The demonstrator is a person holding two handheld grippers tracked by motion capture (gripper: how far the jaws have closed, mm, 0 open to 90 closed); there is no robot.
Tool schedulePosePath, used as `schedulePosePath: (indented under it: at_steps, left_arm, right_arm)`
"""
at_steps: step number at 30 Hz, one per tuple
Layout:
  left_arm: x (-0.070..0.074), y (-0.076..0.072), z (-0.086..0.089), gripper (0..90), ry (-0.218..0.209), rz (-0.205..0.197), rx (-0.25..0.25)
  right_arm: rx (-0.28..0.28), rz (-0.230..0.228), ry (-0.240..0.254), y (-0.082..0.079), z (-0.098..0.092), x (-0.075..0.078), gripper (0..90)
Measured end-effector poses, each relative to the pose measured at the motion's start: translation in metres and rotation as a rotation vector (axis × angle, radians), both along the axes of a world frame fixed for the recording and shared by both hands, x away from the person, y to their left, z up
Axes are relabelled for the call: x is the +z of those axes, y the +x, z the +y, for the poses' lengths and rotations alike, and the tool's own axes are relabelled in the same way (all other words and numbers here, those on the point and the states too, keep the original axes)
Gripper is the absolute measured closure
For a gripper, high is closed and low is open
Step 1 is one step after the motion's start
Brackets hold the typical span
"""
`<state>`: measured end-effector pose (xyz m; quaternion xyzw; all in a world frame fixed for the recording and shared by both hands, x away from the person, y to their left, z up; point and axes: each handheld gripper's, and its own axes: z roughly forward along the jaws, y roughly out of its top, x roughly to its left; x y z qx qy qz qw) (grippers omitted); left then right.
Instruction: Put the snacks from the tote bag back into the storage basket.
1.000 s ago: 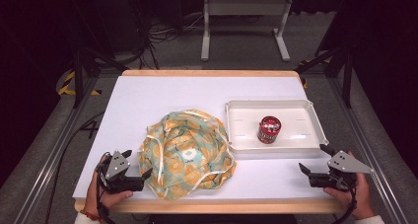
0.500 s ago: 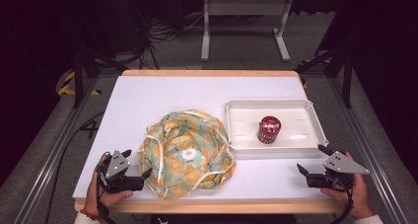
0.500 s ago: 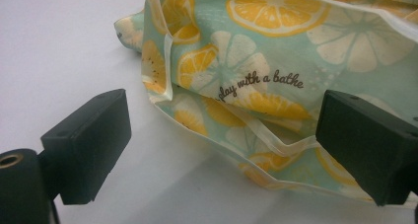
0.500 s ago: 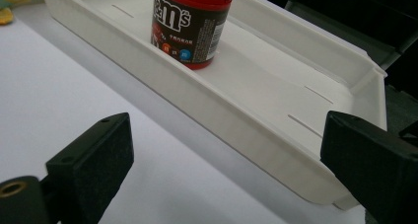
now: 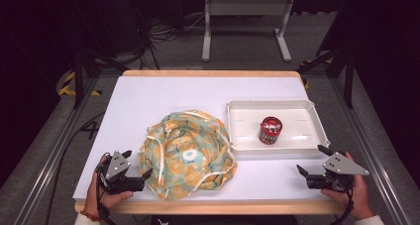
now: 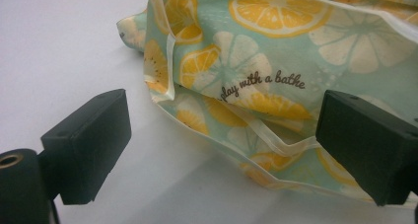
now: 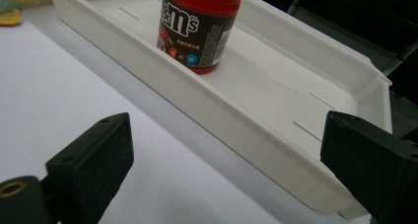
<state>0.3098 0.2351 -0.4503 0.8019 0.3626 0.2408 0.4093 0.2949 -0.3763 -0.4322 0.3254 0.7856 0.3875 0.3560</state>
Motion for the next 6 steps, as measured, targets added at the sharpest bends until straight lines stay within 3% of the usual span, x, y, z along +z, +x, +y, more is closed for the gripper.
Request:
schedulePosePath:
  at_steps: [6]
  left_arm:
    - [-0.0009,0.002,-0.0011,7.3,0.0,0.003,0.002]
  right_arm:
    - [0.029,0.028,0.017,0.0005,0.0018,0.0013,6.6]
